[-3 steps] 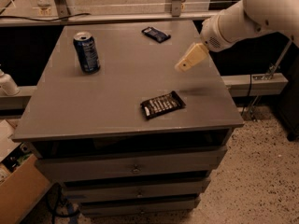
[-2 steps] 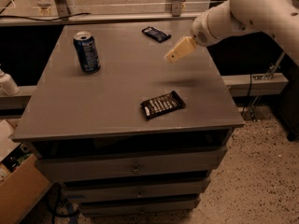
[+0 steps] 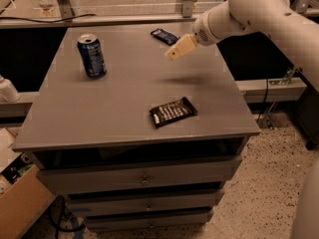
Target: Move rxbar blueberry near rxbar chocolate
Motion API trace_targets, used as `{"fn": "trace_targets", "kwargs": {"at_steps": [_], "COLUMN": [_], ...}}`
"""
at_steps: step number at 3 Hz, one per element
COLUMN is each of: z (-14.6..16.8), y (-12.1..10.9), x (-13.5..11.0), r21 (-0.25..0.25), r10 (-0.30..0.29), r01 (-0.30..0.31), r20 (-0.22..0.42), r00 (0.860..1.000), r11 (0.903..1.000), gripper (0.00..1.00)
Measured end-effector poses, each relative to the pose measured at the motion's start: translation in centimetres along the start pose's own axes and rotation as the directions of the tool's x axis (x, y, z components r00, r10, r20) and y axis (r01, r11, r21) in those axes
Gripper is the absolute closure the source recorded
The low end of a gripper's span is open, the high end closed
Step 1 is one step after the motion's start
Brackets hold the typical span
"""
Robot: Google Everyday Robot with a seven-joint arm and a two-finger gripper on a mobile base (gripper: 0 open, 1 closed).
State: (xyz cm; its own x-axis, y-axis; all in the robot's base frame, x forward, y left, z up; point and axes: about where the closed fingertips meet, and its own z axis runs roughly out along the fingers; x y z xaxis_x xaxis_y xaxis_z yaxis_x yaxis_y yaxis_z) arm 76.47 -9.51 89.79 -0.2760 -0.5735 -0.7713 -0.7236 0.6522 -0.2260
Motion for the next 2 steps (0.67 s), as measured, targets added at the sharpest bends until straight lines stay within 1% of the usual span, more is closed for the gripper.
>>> {"fn": "trace_targets", "kwargs": {"at_steps": [1, 2], "z": [0.8, 3.9], "y": [-0.1, 0.0], "x": [-0.3, -1.1], "r21": [-0.026, -0.099], "r10": [0.027, 0.068], "r01": [-0.025, -0.059], "r20": [0.046, 0.095], "r00": [0.999, 0.993], "r11": [0.9993, 0.9934], "gripper": [0.0, 0.0]}}
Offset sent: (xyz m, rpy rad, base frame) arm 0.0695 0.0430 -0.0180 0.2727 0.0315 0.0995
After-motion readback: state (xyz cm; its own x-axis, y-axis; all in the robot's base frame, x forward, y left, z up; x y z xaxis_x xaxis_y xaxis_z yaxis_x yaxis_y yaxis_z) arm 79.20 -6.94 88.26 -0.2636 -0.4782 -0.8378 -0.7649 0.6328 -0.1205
